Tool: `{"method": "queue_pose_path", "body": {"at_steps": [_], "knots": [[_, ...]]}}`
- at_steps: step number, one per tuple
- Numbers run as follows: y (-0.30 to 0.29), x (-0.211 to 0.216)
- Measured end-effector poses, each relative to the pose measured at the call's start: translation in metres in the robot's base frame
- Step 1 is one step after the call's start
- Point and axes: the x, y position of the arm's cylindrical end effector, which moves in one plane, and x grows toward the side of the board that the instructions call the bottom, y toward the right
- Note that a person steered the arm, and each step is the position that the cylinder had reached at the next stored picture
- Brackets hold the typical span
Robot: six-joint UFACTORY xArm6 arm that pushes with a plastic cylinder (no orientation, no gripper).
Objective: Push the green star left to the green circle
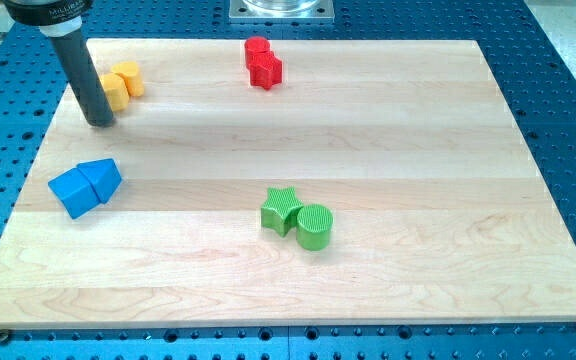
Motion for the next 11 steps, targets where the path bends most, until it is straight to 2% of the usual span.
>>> {"method": "queue_pose_path", "body": {"at_steps": [5, 8, 9, 11], "knots": [[-0.002, 0.0], [0.046, 0.011], [0.054, 0.029], [0.108, 0.081]]}}
